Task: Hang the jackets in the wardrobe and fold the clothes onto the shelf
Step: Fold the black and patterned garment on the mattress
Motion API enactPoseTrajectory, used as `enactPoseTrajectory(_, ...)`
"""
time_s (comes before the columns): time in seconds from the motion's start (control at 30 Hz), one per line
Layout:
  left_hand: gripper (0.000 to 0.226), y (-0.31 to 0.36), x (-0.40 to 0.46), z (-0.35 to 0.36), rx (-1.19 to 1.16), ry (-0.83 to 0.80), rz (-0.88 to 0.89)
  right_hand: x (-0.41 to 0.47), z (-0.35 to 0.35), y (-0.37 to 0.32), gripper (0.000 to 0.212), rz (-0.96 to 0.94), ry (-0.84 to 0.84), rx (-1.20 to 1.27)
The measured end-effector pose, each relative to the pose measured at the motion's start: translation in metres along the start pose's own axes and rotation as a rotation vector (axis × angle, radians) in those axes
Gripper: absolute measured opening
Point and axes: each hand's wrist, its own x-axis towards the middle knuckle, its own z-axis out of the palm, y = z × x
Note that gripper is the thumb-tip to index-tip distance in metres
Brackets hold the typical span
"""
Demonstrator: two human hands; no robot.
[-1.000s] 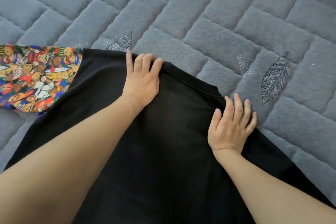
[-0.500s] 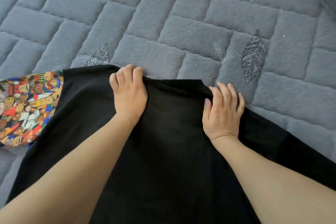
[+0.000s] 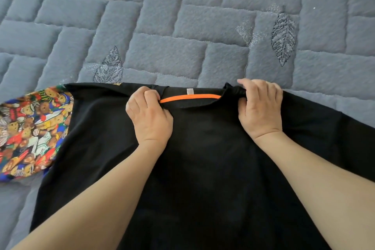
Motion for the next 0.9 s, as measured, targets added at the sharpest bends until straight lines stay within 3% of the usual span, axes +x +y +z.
enactPoseTrajectory(0.4,0.029,-0.008,0.001,0.010,-0.087,0.063,0.038,-0.003,-0.007,-0.008,0.021,-0.143,0.109,-0.152)
enactPoseTrajectory(0.5,0.031,-0.007,0.003,0.002,-0.127,0.007,0.021,-0.010,-0.028,-0.021,0.021,-0.221,0.053,-0.244)
enactPoseTrajectory(0.6,0.033,-0.004,-0.002,-0.021,-0.125,-0.081,0.040,-0.033,-0.063,-0.045,0.025,-0.162,-0.151,-0.271)
enactPoseTrajectory(0.7,0.030,-0.037,-0.027,-0.043,0.113,-0.096,0.239,-0.054,-0.079,-0.068,0.034,0.068,-0.600,-0.274)
enactPoseTrajectory(0.77,0.026,-0.066,-0.044,-0.053,0.183,-0.139,0.403,-0.056,-0.077,-0.076,0.049,0.166,-0.776,-0.306)
enactPoseTrajectory(0.83,0.035,-0.077,-0.051,-0.054,0.189,-0.218,0.569,-0.055,-0.070,-0.075,0.068,0.216,-0.707,-0.321)
enactPoseTrajectory(0.9,0.042,-0.081,-0.055,-0.052,0.126,-0.259,0.704,-0.062,-0.060,-0.067,0.073,0.287,-0.569,-0.227)
